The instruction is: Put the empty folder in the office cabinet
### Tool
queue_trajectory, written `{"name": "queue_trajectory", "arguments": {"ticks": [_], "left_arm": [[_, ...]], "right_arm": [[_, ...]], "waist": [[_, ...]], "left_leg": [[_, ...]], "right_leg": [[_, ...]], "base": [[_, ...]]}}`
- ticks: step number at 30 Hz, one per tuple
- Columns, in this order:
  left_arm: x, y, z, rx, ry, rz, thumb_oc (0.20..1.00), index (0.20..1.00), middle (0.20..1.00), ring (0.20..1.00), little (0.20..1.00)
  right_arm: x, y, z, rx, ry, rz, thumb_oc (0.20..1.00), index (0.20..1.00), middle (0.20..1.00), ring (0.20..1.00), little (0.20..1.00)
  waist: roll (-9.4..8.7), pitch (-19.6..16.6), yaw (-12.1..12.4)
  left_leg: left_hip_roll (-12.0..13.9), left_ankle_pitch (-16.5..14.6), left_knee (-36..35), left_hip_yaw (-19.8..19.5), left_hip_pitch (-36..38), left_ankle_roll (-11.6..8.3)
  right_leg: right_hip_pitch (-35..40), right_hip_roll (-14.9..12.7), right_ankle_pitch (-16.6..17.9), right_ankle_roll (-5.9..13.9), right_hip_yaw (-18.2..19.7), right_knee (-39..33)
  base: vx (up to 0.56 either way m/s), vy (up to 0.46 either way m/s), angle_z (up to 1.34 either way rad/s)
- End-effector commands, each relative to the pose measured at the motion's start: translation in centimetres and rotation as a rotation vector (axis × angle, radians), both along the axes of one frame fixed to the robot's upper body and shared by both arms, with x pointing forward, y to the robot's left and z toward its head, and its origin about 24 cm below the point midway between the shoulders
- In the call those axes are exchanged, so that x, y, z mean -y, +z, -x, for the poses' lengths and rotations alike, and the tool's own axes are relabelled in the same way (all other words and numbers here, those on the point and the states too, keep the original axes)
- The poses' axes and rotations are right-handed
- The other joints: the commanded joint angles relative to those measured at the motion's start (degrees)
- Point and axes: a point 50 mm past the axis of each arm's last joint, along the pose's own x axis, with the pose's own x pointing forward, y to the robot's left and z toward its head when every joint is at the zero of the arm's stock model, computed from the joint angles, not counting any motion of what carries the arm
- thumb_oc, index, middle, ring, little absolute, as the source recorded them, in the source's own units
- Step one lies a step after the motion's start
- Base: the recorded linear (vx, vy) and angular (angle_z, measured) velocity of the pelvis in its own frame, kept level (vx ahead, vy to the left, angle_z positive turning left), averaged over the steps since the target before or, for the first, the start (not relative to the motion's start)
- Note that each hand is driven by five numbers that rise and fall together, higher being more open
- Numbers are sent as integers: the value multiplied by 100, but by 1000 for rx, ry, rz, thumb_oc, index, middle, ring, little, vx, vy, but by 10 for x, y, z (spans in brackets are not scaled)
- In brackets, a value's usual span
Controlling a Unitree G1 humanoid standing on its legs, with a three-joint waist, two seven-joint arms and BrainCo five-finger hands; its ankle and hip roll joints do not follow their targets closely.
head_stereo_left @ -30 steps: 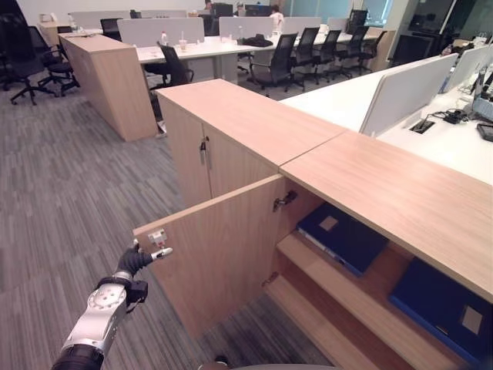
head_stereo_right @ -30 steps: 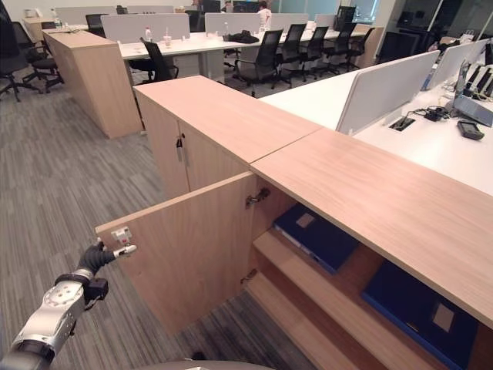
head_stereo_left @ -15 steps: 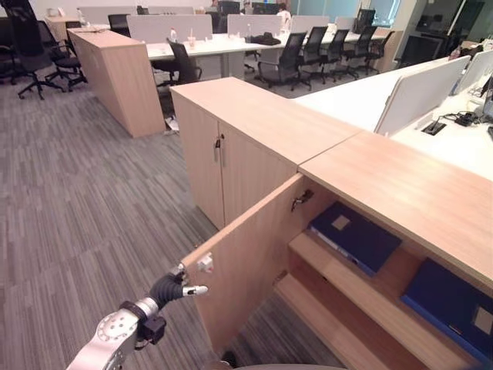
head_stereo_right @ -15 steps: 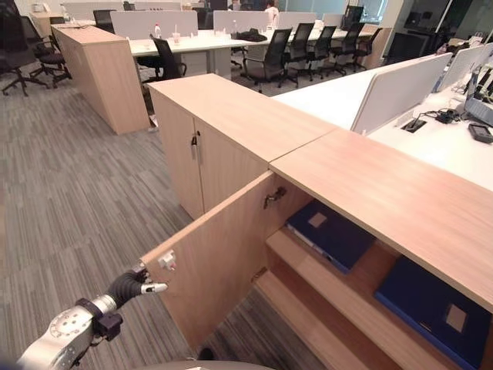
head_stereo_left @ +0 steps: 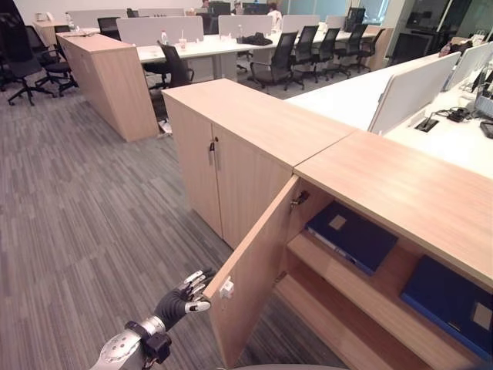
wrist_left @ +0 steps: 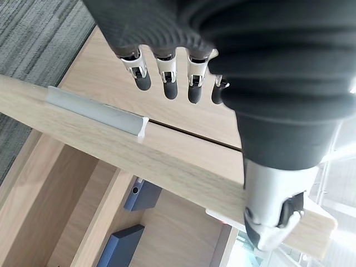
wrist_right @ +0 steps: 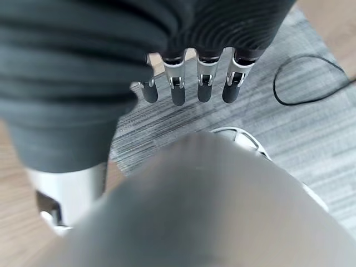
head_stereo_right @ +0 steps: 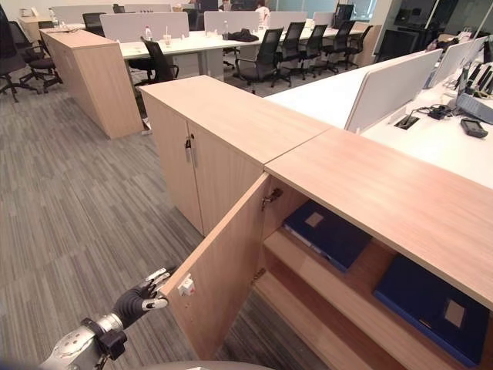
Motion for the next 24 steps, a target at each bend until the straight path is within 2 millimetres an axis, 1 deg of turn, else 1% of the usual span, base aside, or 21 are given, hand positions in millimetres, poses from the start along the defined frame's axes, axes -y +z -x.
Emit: {"name": "queue_trajectory", "arguments": {"ticks": [1,2,3,4,7,9,11,12,14,15,16,17,18,19,20,21,23,24], "left_arm": [[30,31,-29,185,-62,102,1000,1000,1000,1000,1000],[35,30,-28,176,-84,116,1000,1000,1000,1000,1000],[35,30,-28,176,-85,116,1000,1000,1000,1000,1000],[40,28,-27,165,-112,129,1000,1000,1000,1000,1000],[46,25,-25,146,-140,147,1000,1000,1000,1000,1000],[53,24,-24,134,-181,164,1000,1000,1000,1000,1000],[53,24,-24,134,-182,165,1000,1000,1000,1000,1000],[59,24,-22,128,-218,177,1000,1000,1000,1000,1000],[60,23,-22,128,-220,179,1000,1000,1000,1000,1000],[76,28,-23,149,-342,181,1000,1000,1000,1000,1000],[83,30,-23,156,-396,184,1000,1000,1000,1000,1000],[96,34,-23,171,-487,195,1000,1000,1000,1000,1000],[97,34,-24,172,-490,196,1000,1000,1000,1000,1000],[110,40,-25,194,-575,211,1000,1000,1000,1000,1000],[111,40,-25,195,-577,212,1000,1000,1000,1000,1000],[115,43,-27,210,-609,210,1000,1000,1000,1000,1000],[120,55,-35,270,-642,202,1000,1000,1000,1000,1000],[122,60,-38,296,-652,200,1000,1000,1000,1000,1000]], "right_arm": [[-2,-1,7,-48,-35,2,1000,1000,1000,1000,1000],[4,0,9,-57,-50,20,1000,1000,1000,1000,1000],[5,0,9,-57,-51,21,1000,1000,1000,1000,1000],[9,1,10,-63,-61,37,1000,1000,1000,1000,1000],[15,3,13,-71,-76,51,1000,1000,1000,1000,1000],[24,5,19,-97,-84,78,1000,1000,1000,1000,1000],[24,5,19,-97,-84,79,1000,1000,1000,1000,1000],[31,7,24,-118,-84,98,1000,1000,1000,1000,1000],[32,7,24,-118,-85,99,1000,1000,1000,1000,1000],[42,10,35,-164,-67,126,1000,1000,1000,1000,1000],[44,11,37,-180,-52,132,1000,1000,1000,1000,1000],[48,13,36,-188,-30,144,1000,1000,1000,1000,1000],[49,13,35,-187,-32,144,1000,1000,1000,1000,1000],[51,14,33,-192,0,153,1000,1000,1000,1000,1000],[52,14,33,-192,-1,154,1000,1000,1000,1000,1000],[53,14,31,-192,14,156,1000,1000,1000,1000,1000],[51,13,31,-201,67,145,1000,1000,1000,1000,1000],[57,16,32,-223,110,155,1000,1000,1000,1000,1000]], "waist": [[64,-93,-235],[93,-114,-267],[96,-114,-263],[121,-135,-310],[180,-150,-378],[250,-166,-494],[257,-166,-485],[297,-162,-557],[307,-162,-547],[385,-134,-673],[408,-119,-752],[431,-92,-837],[434,-84,-818],[439,-79,-912],[441,-73,-896],[446,-47,-938],[487,69,-1078],[536,144,-1221]], "left_leg": [[38,534,-70,202,-541,-17],[7,512,-113,236,-508,5],[5,513,-118,238,-505,7],[-23,488,-158,271,-464,29],[-82,431,-221,341,-375,71],[-137,378,-281,389,-291,103],[-141,378,-290,393,-285,108],[-184,354,-342,413,-241,121],[-189,358,-358,415,-232,127],[-248,329,-458,442,-160,145],[-265,319,-487,465,-136,149],[-292,317,-567,522,-95,148],[-296,321,-580,529,-88,152],[-301,317,-655,590,-44,146],[-304,321,-665,597,-39,149],[-289,325,-682,626,-24,139],[-177,312,-715,837,37,139],[-31,204,-714,1209,159,208]], "right_leg": [[251,442,-5,-260,-375,-243],[242,404,32,-226,-369,-248],[242,402,34,-223,-368,-249],[221,359,69,-188,-371,-238],[189,276,139,-122,-361,-216],[139,182,215,-52,-343,-192],[137,177,219,-45,-339,-189],[92,114,279,-1,-341,-176],[91,110,283,6,-338,-172],[31,9,379,87,-317,-159],[-4,-29,417,110,-299,-148],[-52,-87,494,166,-274,-146],[-55,-91,500,172,-266,-146],[-101,-157,573,228,-260,-162],[-104,-160,579,233,-253,-162],[-161,-201,616,263,-237,-125],[-292,-335,653,271,-298,114],[-339,-637,652,225,-481,395]], "base": [[-33,119,1],[-24,92,-3],[-30,120,-6],[-20,91,-7],[-22,104,-6],[-30,120,-20],[-20,78,-15],[-24,82,-11],[-30,95,-17],[-53,138,-10],[-84,183,-1],[-48,83,-2],[-59,74,-14],[-27,33,-22],[-45,26,-30],[-51,10,-27],[-130,37,-48],[-135,51,-65]]}}
